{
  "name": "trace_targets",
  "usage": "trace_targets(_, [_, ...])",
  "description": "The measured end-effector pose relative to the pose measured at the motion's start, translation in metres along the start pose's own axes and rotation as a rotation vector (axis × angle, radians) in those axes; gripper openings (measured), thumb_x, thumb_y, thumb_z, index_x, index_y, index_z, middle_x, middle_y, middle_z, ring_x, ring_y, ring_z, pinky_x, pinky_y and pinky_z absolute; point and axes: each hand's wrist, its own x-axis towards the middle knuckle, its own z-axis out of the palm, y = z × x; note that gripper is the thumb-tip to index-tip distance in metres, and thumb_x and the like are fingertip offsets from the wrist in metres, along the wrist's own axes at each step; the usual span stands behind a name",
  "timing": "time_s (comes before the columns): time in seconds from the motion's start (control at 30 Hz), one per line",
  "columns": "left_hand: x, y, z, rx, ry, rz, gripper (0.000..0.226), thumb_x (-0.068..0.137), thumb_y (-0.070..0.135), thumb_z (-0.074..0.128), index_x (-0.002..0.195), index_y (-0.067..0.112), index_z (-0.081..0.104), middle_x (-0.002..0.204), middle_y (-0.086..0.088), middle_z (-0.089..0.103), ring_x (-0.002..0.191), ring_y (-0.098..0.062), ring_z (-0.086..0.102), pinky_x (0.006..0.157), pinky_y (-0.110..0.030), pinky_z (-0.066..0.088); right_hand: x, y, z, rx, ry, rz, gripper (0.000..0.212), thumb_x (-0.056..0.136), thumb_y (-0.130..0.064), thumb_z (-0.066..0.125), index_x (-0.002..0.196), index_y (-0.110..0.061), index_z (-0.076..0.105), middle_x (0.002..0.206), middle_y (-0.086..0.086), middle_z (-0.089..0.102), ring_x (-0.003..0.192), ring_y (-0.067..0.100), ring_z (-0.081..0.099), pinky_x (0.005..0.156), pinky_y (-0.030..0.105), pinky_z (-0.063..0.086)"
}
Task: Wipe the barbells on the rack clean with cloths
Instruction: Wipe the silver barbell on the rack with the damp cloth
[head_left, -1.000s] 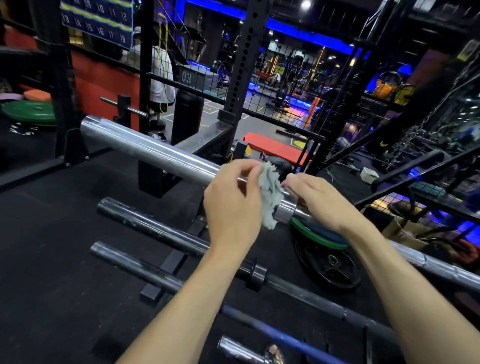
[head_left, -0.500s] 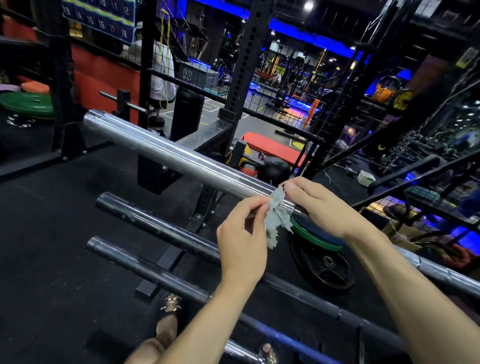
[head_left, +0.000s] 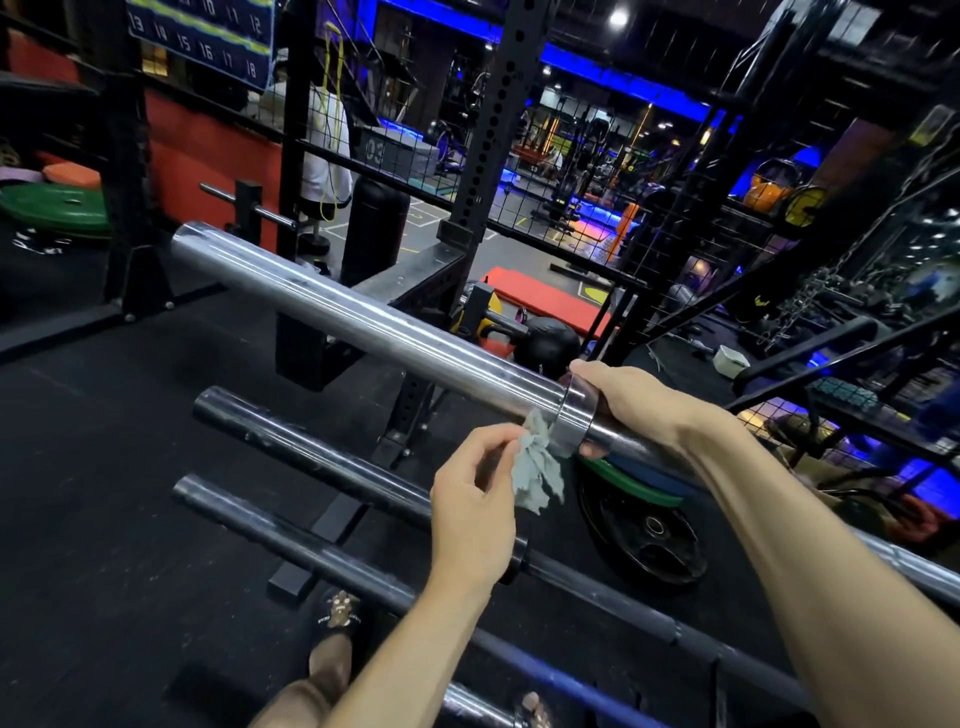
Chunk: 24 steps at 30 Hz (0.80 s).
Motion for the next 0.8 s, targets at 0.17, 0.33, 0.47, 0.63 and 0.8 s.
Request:
trace_targets(0.17, [-0.002, 0.0, 0.002, -0.071, 0.047, -0.107, 0.025, 0.1, 0.002, 0.06, 0.1, 0.022, 0.074, 0.094, 0.01, 0.076, 0.089, -0.002, 0.069, 0.075, -0.014, 0.052, 0.0, -0.001, 0.005, -0.025, -0.021, 0.04, 0.072, 0.101, -0.071, 0.024, 0.109, -0.017, 0.07, 0.1, 0.01, 0.077, 0.083, 0.022, 0.066, 0.098, 0.051, 0.055])
trace_targets(0.33, [0.002, 0.024, -0.006, -0.107, 0.118, 0.036, 0.025, 0.099, 0.004, 0.061, 0.098, 0.025, 0.075, 0.093, 0.006, 0.076, 0.088, -0.008, 0.07, 0.073, -0.017, 0.053, -0.016, 0.006, 0.003, -0.134, 0.141, -0.278, 0.06, 0.082, -0.081, 0.053, 0.11, -0.029, 0.061, 0.107, -0.003, 0.066, 0.088, 0.005, 0.058, 0.086, 0.034, 0.049])
trace_targets(0.47, [0.0, 0.036, 0.013, 0.025, 0.02, 0.182, 0.022, 0.099, 0.01, 0.064, 0.097, 0.028, 0.074, 0.094, 0.008, 0.074, 0.092, -0.012, 0.071, 0.079, -0.024, 0.056, -0.02, 0.006, 0.005, -0.161, 0.151, -0.331, 0.074, 0.07, -0.09, 0.056, 0.107, -0.027, 0.062, 0.107, 0.003, 0.069, 0.099, 0.025, 0.066, 0.091, 0.051, 0.055])
trace_targets(0.63, [0.003, 0.023, 0.011, 0.001, 0.019, 0.127, 0.025, 0.098, 0.004, 0.062, 0.101, 0.025, 0.075, 0.097, 0.006, 0.075, 0.095, -0.015, 0.07, 0.083, -0.031, 0.058, -0.014, 0.003, -0.003, -0.21, 0.076, -0.282, 0.077, 0.081, -0.089, 0.04, 0.117, -0.026, 0.065, 0.122, -0.005, 0.068, 0.113, 0.013, 0.063, 0.107, 0.044, 0.046])
trace_targets(0.8, [-0.004, 0.0, 0.008, -0.094, 0.064, -0.106, 0.048, 0.091, -0.015, 0.052, 0.102, 0.025, 0.075, 0.096, 0.006, 0.076, 0.092, -0.01, 0.071, 0.076, -0.021, 0.055, -0.004, 0.005, 0.0, -0.142, 0.01, -0.088, 0.071, 0.097, -0.076, 0.024, 0.118, -0.025, 0.069, 0.137, -0.003, 0.064, 0.126, 0.011, 0.057, 0.12, 0.04, 0.03])
